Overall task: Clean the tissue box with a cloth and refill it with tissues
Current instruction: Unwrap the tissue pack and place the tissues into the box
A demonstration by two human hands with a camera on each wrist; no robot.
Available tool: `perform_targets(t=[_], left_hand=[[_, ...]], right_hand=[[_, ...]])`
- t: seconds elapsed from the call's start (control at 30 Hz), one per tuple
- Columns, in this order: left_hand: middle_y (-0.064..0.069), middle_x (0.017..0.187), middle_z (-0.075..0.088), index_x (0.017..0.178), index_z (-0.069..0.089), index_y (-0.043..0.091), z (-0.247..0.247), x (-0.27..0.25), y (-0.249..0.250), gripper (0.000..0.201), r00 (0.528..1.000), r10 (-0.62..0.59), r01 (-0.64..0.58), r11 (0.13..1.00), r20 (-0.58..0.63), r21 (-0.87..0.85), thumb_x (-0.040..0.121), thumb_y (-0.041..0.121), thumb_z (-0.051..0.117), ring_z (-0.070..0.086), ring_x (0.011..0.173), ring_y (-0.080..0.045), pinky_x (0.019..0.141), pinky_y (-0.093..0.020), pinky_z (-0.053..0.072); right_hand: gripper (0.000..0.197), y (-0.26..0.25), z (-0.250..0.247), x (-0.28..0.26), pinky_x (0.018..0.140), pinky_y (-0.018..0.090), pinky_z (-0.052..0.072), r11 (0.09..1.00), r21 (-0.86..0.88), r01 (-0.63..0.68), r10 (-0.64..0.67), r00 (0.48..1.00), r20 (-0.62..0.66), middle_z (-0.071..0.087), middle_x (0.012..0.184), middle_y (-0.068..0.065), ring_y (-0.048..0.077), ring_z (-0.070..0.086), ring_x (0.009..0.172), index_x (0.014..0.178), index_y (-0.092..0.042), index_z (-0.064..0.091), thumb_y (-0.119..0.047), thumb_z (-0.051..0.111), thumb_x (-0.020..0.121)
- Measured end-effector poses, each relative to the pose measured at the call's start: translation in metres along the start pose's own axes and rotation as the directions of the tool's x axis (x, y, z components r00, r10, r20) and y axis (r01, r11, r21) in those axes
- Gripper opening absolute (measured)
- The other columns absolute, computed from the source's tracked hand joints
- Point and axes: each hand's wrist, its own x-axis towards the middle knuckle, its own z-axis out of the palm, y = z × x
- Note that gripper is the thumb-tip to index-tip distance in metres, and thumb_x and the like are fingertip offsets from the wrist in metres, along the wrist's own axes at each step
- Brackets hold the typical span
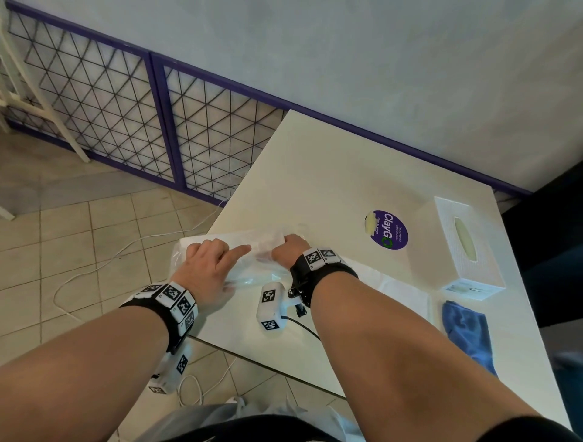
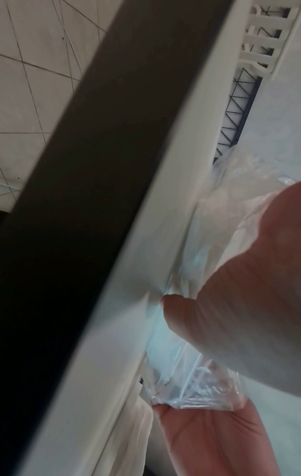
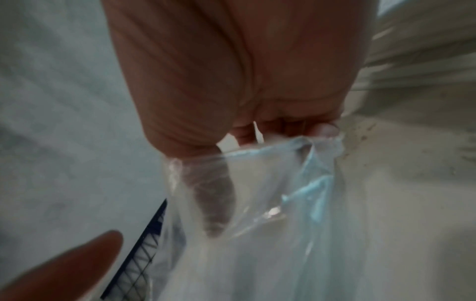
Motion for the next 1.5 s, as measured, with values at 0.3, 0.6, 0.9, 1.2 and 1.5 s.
perform_targets(t=[0.3,0.6,0.9,1.2,1.5], left_hand=[[-0.001,0.094,0.041,0.133,0.040,0.023,0.002,0.001,0.001,0.091,1.000,0.030,-0.030,0.999,-0.008,0.012,0.051,0.023,0.079,0.040,0.082,-0.021,0.081,-0.038,0.030],[-0.004,0.091,0.046,0.130,0.040,0.023,0.000,0.002,0.005,0.087,0.999,0.041,-0.042,0.999,-0.012,-0.014,0.050,0.018,0.076,0.049,0.078,-0.026,0.075,-0.043,0.039],[-0.003,0.091,0.046,0.128,0.041,0.023,0.001,0.001,0.006,0.083,0.998,0.053,-0.053,0.998,-0.021,-0.033,0.053,0.017,0.075,0.049,0.078,-0.025,0.074,-0.042,0.039],[-0.004,0.092,0.047,0.129,0.041,0.022,0.000,-0.002,0.006,0.081,0.999,0.032,-0.032,0.998,-0.008,-0.054,0.054,0.016,0.073,0.048,0.080,-0.024,0.077,-0.040,0.035],[-0.006,0.094,0.047,0.128,0.042,0.020,-0.002,-0.003,0.010,0.082,1.000,0.010,-0.010,0.999,0.004,-0.039,0.054,0.019,0.076,0.049,0.081,-0.025,0.077,-0.042,0.038]], right_hand=[[0.097,-0.001,0.021,0.024,0.084,0.042,0.054,0.997,-0.072,-0.033,0.027,0.996,-0.081,0.067,0.099,-0.001,0.030,0.065,0.087,0.106,-0.025,0.058,-0.069,0.072,0.022],[0.087,-0.003,0.021,0.025,0.086,0.043,0.053,0.999,-0.008,-0.042,0.042,0.998,-0.044,0.066,0.100,0.002,0.031,0.065,0.090,0.110,-0.022,0.056,-0.061,0.072,0.034],[0.023,-0.008,0.016,0.022,0.058,0.024,0.043,0.993,0.065,0.095,-0.089,0.991,-0.101,0.063,0.085,0.000,0.025,0.061,0.079,0.100,-0.014,0.066,-0.025,0.065,0.080],[0.029,-0.011,0.013,0.023,0.070,0.033,0.046,0.998,-0.027,-0.049,0.049,0.999,-0.002,0.065,0.087,0.006,0.027,0.059,0.072,0.080,-0.014,0.060,-0.042,0.053,0.080],[0.047,-0.015,0.002,0.001,0.104,0.035,0.042,0.995,0.077,0.068,-0.068,0.998,-0.001,0.051,0.139,0.011,0.029,0.050,0.125,0.133,-0.010,0.050,-0.028,0.055,0.090]])
